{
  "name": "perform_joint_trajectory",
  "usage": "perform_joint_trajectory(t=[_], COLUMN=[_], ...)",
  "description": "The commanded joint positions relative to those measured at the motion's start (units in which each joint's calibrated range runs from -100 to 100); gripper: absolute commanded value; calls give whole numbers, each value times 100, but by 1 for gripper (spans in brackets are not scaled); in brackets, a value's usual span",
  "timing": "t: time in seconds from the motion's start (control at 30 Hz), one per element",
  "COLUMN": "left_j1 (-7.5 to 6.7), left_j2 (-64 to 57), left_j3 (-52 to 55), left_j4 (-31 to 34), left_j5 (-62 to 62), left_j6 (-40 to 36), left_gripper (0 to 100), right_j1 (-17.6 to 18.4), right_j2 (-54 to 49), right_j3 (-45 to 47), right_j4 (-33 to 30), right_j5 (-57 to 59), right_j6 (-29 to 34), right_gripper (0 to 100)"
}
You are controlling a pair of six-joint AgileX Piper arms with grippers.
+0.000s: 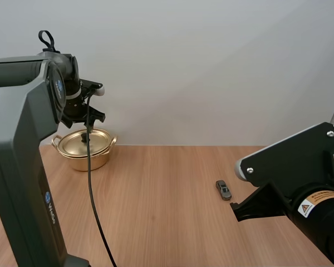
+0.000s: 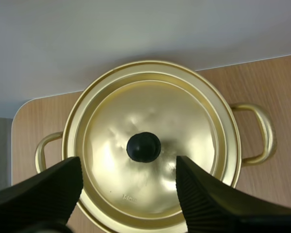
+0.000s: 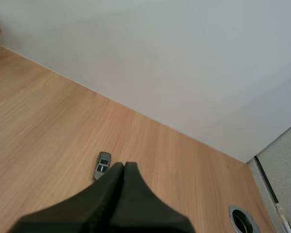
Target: Open the pot, put the car inside, and close it
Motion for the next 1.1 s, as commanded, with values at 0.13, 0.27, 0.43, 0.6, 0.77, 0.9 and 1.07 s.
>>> perform_joint_trajectory(t=[0.13, 0.27, 0.43, 0.6, 0.77, 0.9, 1.07], left_j1=[12, 13, 13, 13, 13, 13, 13], left_j2=[310, 545, 736, 886, 956, 956, 932], left_j3=[-165, -288, -386, -386, -386, -386, -386], left_j4=[-33, -43, -59, -78, -113, -113, -124], left_j5=[61, 61, -9, -149, -273, -315, -401], left_j6=[136, 144, 214, 255, 290, 290, 276], left_gripper=[91, 91, 86, 80, 72, 25, 0], right_j1=[-80, -133, -182, -224, -262, -262, -262], right_j2=[0, 0, 0, 0, 0, 0, 0], right_j3=[0, 0, 0, 0, 0, 0, 0], right_j4=[-3, -3, -3, -3, -3, -3, -3], right_j5=[-6, -6, 8, 8, 8, 8, 8], right_j6=[-10, -32, -40, -40, -40, -40, -40], right_gripper=[0, 0, 0, 0, 0, 0, 0])
